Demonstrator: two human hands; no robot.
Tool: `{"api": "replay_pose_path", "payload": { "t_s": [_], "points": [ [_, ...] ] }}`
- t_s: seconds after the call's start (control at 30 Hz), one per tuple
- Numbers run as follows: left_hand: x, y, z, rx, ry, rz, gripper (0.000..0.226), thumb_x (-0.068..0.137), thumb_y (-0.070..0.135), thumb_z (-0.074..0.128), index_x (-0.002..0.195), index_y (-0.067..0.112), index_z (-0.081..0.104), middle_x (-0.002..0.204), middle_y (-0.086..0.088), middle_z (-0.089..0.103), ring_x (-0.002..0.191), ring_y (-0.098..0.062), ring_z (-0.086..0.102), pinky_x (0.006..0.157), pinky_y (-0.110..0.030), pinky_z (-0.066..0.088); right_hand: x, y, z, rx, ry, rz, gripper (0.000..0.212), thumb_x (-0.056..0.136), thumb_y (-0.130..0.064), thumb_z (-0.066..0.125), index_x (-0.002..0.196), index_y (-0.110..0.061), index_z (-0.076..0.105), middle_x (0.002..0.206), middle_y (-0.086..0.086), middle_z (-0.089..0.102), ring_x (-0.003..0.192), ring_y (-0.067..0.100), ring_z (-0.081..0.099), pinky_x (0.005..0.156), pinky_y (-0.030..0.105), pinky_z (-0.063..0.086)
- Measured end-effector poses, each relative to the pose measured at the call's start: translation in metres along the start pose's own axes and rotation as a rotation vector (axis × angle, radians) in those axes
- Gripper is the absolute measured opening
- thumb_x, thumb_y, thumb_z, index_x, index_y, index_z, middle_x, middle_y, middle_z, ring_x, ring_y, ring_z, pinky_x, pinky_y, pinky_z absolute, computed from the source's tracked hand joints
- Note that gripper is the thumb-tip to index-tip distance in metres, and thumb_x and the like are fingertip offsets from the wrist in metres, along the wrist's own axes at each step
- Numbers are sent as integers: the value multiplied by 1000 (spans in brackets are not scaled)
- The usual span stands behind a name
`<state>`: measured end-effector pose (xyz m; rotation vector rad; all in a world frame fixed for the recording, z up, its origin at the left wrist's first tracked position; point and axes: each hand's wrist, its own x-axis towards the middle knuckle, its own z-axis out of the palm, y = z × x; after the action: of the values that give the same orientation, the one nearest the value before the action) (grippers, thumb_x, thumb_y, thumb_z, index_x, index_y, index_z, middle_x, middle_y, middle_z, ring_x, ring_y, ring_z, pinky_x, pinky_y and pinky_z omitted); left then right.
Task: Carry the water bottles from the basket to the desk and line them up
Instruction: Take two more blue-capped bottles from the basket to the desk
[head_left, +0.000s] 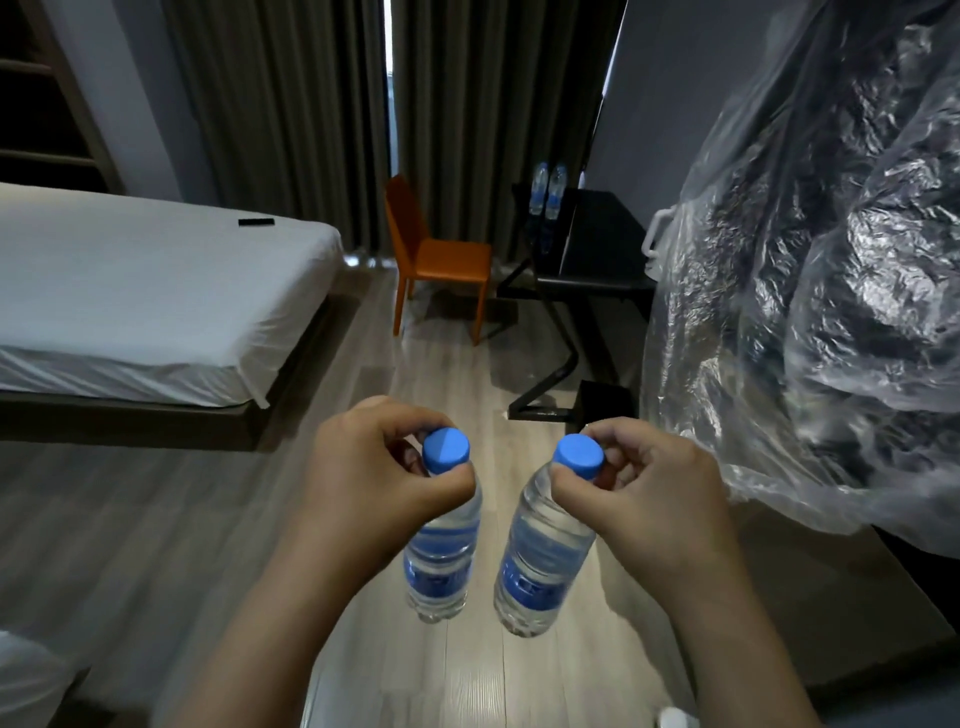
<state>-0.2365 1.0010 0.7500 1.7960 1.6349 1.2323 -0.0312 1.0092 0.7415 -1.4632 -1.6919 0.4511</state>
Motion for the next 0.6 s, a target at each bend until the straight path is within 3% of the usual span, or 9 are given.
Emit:
{"api": "replay_pose_path", "payload": {
  "t_s": [0.1, 0.2, 0.37, 0.6],
  "points": [
    [38, -8, 20, 22, 24, -15, 26, 58, 25, 78, 80, 36, 70, 74, 8, 65, 67, -7, 59, 55, -13, 49, 42, 19, 9, -13, -22, -10, 19, 60, -40, 70, 76, -30, 67, 61, -14, 60, 52, 1, 50, 48, 15, 41],
    [78, -9, 41, 39, 53, -36, 32, 57, 29, 75, 88, 25, 74, 75, 10, 65, 66, -3, 58, 55, -8, 45, 88, 37, 11, -7, -23, -32, 22, 58, -43, 70, 78, -33, 66, 68, -22, 61, 58, -1, 54, 53, 11, 44],
    [140, -5, 71, 73, 76, -39, 33, 61, 29, 78, 93, 25, 73, 79, 14, 66, 72, 1, 60, 58, -5, 47, 161, 61, 8, 24, -11, -80, 28, 56, -44, 68, 79, -28, 67, 63, -22, 58, 53, 0, 51, 47, 7, 37],
    [218, -16, 102, 32, 94, -66, 30, 59, 26, 78, 89, 28, 74, 74, 12, 68, 61, -3, 59, 52, -11, 47, 243, 90, 16, 8, -49, -73, 22, 60, -37, 72, 78, -28, 67, 61, -18, 59, 60, -4, 54, 49, 6, 39]
  ]
}}
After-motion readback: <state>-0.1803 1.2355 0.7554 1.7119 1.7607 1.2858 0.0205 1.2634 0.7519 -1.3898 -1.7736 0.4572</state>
